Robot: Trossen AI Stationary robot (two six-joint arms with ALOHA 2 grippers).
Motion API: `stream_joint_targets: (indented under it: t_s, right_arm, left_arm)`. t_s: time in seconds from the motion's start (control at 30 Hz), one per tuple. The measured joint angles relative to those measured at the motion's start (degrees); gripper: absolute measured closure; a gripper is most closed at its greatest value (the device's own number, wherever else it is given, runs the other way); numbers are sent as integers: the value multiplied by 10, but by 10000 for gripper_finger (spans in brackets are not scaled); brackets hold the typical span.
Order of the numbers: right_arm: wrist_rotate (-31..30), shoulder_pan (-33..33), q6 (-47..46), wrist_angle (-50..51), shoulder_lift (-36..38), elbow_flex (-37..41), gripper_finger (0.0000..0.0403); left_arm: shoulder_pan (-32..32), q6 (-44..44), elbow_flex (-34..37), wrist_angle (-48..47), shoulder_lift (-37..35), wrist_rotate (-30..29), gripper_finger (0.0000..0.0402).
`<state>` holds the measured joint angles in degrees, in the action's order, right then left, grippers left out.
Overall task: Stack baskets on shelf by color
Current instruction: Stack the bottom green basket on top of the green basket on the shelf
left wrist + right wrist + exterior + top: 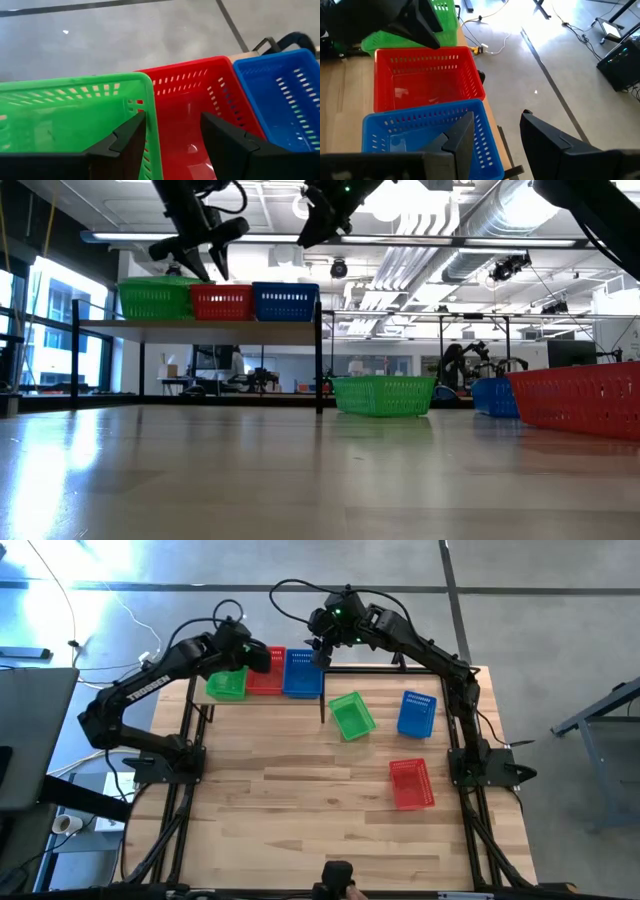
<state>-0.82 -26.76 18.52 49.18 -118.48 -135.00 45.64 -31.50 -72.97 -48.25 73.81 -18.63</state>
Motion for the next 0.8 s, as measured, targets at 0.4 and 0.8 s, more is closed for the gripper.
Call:
stream_joint_targets:
  t_s: [0.4,0.8]
  right_arm:
    - [0,0,10,20,0,0,257]
    - [0,0,10,20,0,0,257]
  left_arm:
    - [-4,-14,0,-51,2,-53,225]
    - [-3,-20,0,-60,2,-70,295]
